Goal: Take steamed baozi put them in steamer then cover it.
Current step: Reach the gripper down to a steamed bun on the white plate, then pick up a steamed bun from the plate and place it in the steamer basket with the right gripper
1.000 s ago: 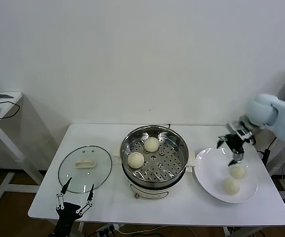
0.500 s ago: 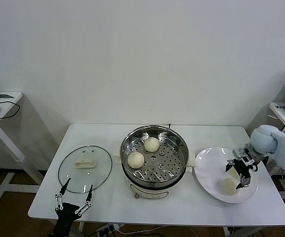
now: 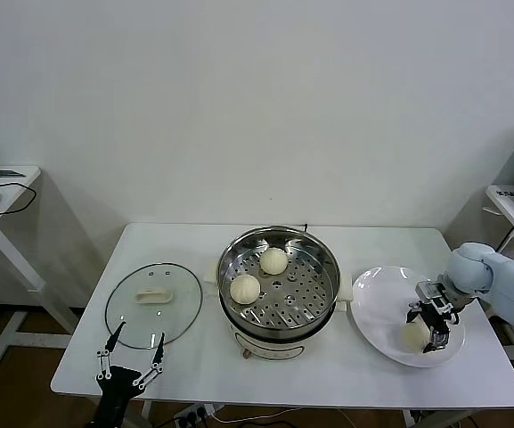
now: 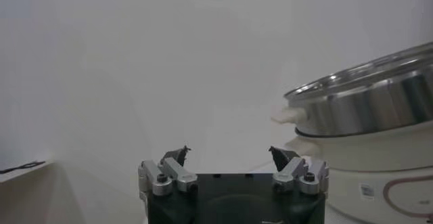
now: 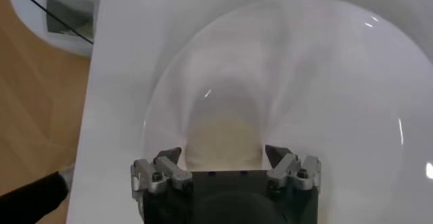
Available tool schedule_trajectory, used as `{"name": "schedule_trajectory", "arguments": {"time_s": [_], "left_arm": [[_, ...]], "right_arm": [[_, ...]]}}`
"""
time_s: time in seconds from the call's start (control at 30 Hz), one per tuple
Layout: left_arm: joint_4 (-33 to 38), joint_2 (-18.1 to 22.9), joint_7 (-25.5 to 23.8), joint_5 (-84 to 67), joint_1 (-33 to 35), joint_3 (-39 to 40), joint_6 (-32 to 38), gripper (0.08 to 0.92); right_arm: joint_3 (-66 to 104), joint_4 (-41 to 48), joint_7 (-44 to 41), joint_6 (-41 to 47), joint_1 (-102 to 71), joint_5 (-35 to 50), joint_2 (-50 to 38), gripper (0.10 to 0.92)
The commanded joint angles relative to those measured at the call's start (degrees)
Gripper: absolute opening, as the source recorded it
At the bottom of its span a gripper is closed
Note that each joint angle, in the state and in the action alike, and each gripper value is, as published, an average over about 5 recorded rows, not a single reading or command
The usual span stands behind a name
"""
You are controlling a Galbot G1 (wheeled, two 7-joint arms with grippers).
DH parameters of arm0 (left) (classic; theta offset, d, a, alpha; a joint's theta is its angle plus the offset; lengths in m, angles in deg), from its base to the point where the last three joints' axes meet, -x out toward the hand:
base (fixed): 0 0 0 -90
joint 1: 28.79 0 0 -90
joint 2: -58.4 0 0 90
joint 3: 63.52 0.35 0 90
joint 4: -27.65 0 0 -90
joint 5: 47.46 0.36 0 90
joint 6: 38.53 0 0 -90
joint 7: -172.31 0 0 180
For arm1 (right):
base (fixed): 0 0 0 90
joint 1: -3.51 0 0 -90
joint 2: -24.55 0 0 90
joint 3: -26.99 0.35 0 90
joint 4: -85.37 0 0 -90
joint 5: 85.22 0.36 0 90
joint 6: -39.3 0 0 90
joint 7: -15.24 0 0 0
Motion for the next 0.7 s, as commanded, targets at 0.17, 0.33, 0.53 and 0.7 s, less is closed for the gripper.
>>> {"name": "schedule_trajectory", "arguments": {"time_s": [0.17,0.33,0.53,0.7], "left_arm": [[-0.09,-0.05,0.01,0.00,-0.15,0.24,0.03,0.823],[-0.07,-0.28,0.01,-0.02,-0.53,0.47,-0.05,0.823],[0.14,-0.33,-0.01,-0.02,-0.72,0.93,-0.12,0.823],[0.21,-0.28,-0.02,0.01,-0.42,1.12,0.02,0.823]], "right_arm": [[-0.56,-4.63,-1.04,-0.62,6.49,-0.23,-1.42,0.668],[-4.91,-9.35,-5.16,-5.57,20.49,-0.40,-0.42,0.662],[-15.73,-14.89,-7.12,-11.63,40.31,8.59,6.86,0.662],[-17.73,-17.83,-6.89,-19.66,47.12,8.59,15.65,0.661]]}}
